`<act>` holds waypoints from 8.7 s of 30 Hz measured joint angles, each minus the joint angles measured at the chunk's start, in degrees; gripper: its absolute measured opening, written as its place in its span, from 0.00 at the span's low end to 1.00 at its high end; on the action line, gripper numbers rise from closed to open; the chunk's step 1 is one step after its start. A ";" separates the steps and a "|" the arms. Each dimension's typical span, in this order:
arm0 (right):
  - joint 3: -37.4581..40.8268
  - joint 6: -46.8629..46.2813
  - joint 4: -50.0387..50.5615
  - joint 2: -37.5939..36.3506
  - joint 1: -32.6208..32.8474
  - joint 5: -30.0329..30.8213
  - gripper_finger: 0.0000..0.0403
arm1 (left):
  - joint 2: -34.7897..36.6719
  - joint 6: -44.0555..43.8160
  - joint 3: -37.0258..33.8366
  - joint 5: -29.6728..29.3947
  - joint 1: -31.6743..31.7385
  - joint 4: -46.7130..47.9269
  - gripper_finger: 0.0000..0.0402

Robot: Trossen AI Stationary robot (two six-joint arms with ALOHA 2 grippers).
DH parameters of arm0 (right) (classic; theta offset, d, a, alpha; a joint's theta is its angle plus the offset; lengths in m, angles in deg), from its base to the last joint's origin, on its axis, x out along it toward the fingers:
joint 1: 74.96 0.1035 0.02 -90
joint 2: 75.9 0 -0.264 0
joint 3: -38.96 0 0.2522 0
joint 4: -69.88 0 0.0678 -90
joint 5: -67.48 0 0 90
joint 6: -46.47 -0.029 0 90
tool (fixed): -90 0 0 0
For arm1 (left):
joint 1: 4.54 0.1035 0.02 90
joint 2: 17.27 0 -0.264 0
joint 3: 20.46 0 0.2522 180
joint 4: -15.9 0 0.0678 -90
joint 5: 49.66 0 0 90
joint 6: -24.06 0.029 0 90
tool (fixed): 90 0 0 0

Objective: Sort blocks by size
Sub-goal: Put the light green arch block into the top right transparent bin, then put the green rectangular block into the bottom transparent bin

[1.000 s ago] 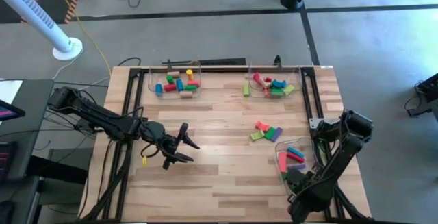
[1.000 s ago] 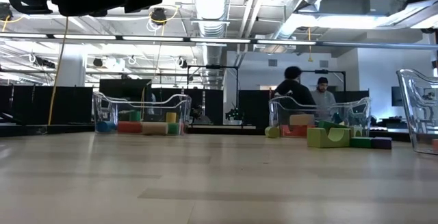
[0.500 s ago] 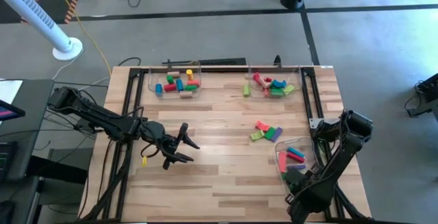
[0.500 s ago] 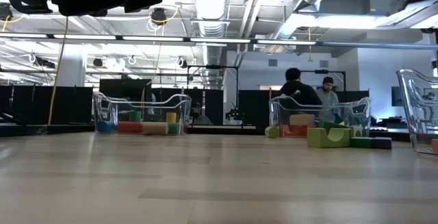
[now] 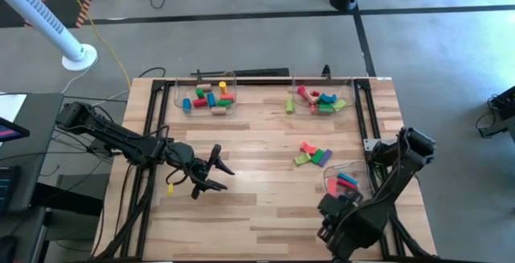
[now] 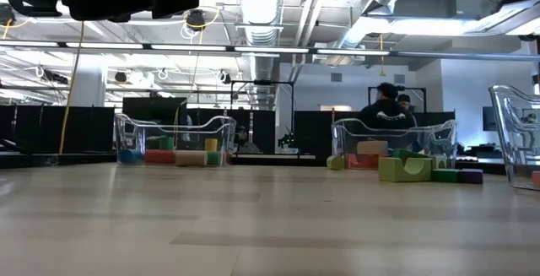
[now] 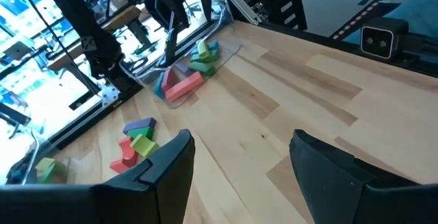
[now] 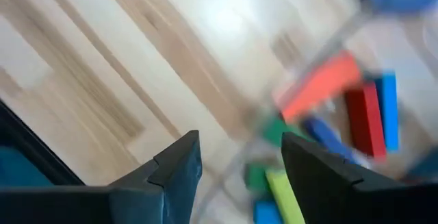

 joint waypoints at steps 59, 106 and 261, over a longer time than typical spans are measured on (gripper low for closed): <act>19.10 84.41 -23.70 0.04 -40.71 -3.03 0.48 | -0.02 -7.79 0.00 0.00 0.00 5.80 0.57; 21.46 89.41 -35.12 0.09 -44.60 -3.40 0.62 | -0.04 -7.84 0.00 -0.02 0.00 6.23 0.57; 21.50 97.79 -30.67 -11.46 -100.39 -18.38 0.56 | 3.72 -36.90 -10.45 -27.34 -6.71 11.12 0.57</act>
